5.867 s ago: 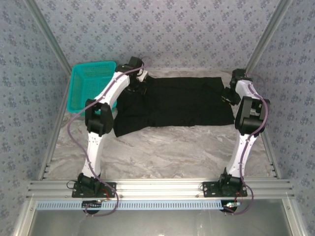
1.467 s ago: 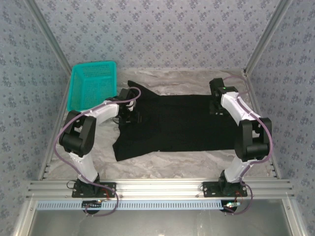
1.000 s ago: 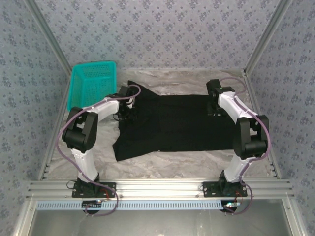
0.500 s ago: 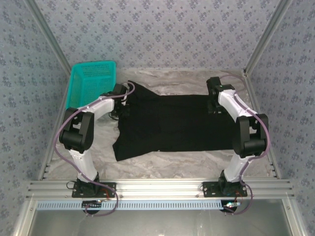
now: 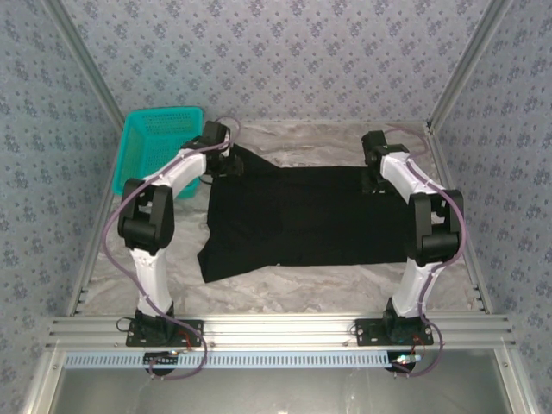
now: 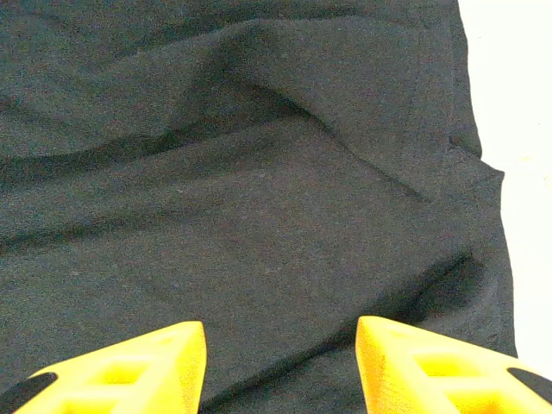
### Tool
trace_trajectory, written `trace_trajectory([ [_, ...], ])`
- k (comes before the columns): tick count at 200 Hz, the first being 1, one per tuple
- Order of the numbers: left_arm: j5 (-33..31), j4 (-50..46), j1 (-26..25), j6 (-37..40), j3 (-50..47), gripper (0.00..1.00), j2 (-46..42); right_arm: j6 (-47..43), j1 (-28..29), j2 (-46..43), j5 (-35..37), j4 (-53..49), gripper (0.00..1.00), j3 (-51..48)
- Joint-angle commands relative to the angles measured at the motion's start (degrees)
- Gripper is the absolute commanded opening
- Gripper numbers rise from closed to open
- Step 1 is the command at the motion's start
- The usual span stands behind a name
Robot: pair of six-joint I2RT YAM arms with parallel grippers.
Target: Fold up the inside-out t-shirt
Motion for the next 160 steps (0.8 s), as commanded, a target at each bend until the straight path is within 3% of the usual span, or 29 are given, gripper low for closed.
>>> trace_trajectory([
  [1, 1.21, -0.85, -0.50, -1.11, 5.58, 0.46, 4.52, -1.26, -0.01, 0.86, -0.78, 0.18, 0.51, 1.19],
  [37, 1.31, -5.52, -1.44, -0.17, 15.30, 0.47, 11.64, -1.81, 0.25, 1.65, -0.78, 0.38, 0.51, 1.17],
  [93, 2.29, -6.52, -3.07, -0.15, 17.87, 0.51, 15.09, -2.52, 0.35, 2.43, -0.79, 0.70, 0.51, 1.17],
  [160, 3.20, -8.08, -3.62, -0.16, 20.76, 0.29, 16.14, -2.85, 0.31, 2.55, -0.29, 0.66, 0.51, 0.47],
])
